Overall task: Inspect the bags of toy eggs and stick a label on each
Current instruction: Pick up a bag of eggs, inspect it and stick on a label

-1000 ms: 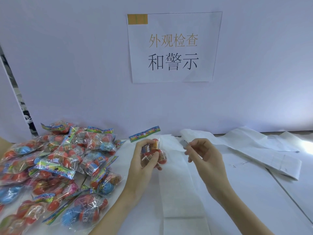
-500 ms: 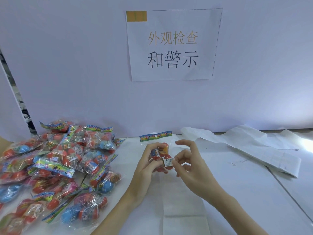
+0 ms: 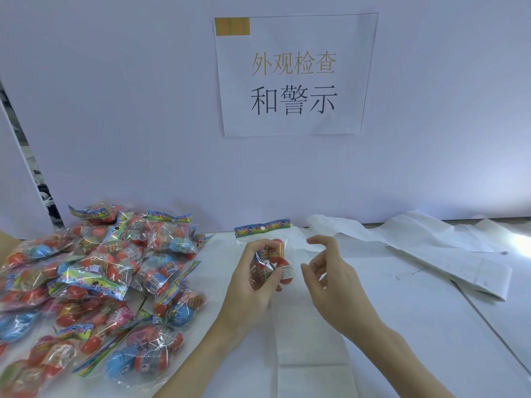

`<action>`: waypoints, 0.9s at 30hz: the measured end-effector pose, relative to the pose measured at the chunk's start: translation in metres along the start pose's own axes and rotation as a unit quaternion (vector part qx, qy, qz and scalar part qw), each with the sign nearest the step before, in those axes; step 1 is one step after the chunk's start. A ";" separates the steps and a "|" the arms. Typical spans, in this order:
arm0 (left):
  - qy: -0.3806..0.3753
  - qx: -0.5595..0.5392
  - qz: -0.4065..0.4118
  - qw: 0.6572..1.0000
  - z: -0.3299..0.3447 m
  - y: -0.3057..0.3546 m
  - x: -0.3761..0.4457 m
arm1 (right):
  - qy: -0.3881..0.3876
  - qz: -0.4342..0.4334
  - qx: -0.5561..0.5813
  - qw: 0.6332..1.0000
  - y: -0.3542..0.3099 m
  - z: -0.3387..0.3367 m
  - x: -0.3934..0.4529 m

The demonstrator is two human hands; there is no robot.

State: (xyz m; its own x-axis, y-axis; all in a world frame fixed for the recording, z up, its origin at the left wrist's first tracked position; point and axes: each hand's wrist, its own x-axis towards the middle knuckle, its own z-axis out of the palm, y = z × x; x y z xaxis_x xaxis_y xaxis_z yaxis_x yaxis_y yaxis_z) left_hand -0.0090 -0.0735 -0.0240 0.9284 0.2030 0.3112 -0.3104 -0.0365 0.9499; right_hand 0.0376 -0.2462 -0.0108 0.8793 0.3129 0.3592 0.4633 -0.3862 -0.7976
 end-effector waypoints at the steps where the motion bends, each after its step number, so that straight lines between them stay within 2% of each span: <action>1: 0.005 -0.001 0.003 1.000 -0.001 0.000 0.001 | 0.010 0.015 0.002 1.000 0.001 -0.001 0.001; 4: -0.003 -0.006 0.008 1.000 0.000 0.001 0.001 | -0.018 0.073 0.080 0.994 -0.003 -0.001 0.002; 8: -0.040 -0.034 0.012 0.999 0.004 0.004 -0.002 | -0.062 0.081 0.124 0.987 -0.010 0.002 0.001; 12: -0.044 -0.068 0.006 0.997 0.004 0.004 -0.002 | -0.100 0.117 0.275 0.949 -0.011 -0.008 0.003; 15: -0.046 -0.073 0.011 0.996 0.003 0.004 -0.001 | -0.128 0.117 0.331 0.928 -0.012 -0.010 0.003; 19: -0.032 -0.066 0.017 0.997 0.001 0.006 -0.001 | -0.128 0.153 0.349 0.916 -0.013 -0.009 0.003; 23: -0.029 -0.066 0.004 0.997 0.000 0.005 0.000 | -0.123 0.124 0.242 0.954 -0.017 -0.003 0.001; 27: -0.052 -0.083 -0.017 0.995 -0.002 0.002 0.002 | -0.124 0.139 0.285 0.940 -0.015 -0.006 0.001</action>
State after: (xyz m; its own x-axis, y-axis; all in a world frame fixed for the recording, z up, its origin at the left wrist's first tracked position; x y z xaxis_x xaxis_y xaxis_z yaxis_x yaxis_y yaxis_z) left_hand -0.0078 -0.0711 -0.0212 0.9522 0.0990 0.2888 -0.3003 0.1330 0.9445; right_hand 0.0323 -0.2452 0.0047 0.8715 0.4894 0.0312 0.0230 0.0227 -0.9995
